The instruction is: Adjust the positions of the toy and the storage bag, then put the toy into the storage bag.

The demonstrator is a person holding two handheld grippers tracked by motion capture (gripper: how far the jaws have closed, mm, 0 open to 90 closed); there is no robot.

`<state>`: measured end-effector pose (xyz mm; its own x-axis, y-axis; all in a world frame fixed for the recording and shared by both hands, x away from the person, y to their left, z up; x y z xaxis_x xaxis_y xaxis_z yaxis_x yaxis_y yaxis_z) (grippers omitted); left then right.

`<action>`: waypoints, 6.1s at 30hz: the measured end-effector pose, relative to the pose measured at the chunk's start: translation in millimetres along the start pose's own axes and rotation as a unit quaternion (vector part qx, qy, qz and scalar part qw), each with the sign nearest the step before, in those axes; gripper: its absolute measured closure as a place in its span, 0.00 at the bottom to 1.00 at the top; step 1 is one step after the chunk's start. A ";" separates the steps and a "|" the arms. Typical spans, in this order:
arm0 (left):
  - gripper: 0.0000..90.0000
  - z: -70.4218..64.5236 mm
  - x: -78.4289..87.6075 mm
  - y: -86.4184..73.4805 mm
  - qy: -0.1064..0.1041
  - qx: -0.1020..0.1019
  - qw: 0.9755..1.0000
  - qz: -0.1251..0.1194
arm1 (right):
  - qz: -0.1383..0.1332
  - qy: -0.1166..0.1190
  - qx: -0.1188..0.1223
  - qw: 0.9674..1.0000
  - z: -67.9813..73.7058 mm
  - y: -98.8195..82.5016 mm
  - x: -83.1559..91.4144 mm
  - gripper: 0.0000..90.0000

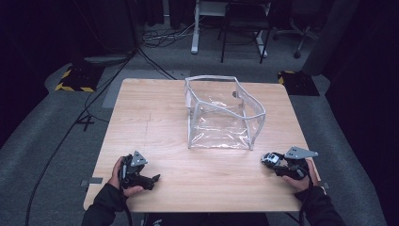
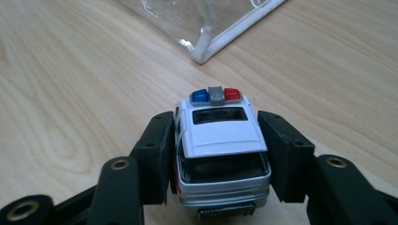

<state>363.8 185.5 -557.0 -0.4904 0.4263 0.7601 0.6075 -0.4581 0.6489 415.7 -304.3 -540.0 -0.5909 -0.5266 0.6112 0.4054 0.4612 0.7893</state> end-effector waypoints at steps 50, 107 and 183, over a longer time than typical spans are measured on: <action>0.01 1.2 1.0 -0.7 0.002 -0.006 1.000 -0.002 | 0.026 -0.017 -0.044 0.999 -38.3 8.1 -26.6 0.43; 0.01 1.4 0.9 -1.0 0.003 -0.005 1.000 -0.004 | 0.019 -0.015 -0.044 0.999 -39.5 6.2 -22.8 0.53; 0.01 1.5 0.3 -0.4 0.000 -0.006 1.000 -0.003 | -0.107 -0.049 -0.012 0.993 -33.6 37.6 14.5 0.54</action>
<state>364.3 187.0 -557.1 -0.4940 0.4291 0.7562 0.5968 -0.4651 0.6538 445.8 -318.6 -499.5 -0.7302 -0.5376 0.4217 0.2791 0.3287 0.9022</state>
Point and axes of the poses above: each handheld gripper's, and its own axes: x roughly backward along the jaws, y roughly out of its top, z roughly to its left, the point moved 7 cm from there along -x, roughly forward along the jaws
